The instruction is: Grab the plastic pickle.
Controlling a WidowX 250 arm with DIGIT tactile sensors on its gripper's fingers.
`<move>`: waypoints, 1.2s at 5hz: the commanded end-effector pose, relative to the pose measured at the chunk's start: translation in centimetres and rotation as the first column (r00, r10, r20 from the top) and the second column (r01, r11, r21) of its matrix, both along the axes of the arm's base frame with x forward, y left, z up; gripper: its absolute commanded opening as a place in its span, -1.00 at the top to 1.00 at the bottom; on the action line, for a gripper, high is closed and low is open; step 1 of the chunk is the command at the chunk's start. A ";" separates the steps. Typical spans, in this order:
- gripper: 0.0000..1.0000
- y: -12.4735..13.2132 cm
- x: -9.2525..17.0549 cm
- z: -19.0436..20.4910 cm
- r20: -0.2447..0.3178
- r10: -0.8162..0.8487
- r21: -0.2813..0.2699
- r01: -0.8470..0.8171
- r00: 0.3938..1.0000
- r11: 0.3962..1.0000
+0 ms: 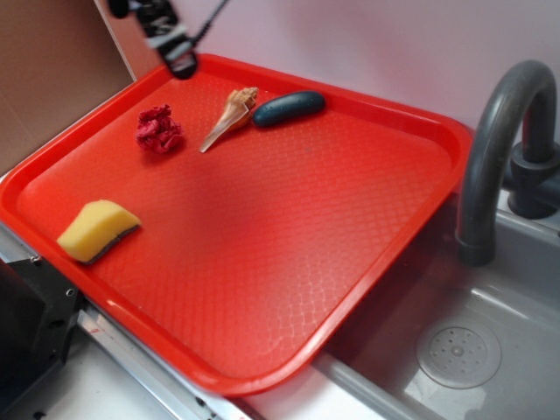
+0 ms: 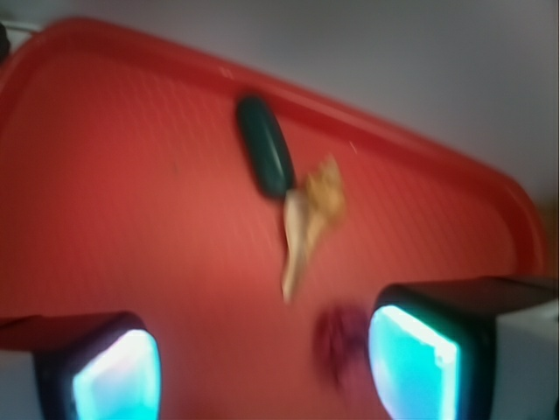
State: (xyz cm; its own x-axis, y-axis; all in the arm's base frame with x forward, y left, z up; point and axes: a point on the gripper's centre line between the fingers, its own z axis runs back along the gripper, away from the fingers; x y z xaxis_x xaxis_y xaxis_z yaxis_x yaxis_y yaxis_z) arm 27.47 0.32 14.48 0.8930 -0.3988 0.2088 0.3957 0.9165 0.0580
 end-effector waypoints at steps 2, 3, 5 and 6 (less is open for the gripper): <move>-1.00 -1.5 6.5 -3.8 0.034 -0.208 0.000 0.208 0.978 0.978; -1.00 -1.8 6.7 -5.6 0.001 -0.254 -0.052 0.254 0.967 0.966; -1.00 -2.4 6.6 -8.4 -0.066 -0.308 -0.038 0.306 0.949 0.951; -1.00 -2.9 6.8 -9.8 -0.115 -0.303 -0.009 0.304 0.946 0.953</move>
State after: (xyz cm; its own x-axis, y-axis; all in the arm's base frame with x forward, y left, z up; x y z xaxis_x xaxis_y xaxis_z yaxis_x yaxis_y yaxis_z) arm 33.53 -1.57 3.70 0.7637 -0.6410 0.0765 0.6441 0.7646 -0.0235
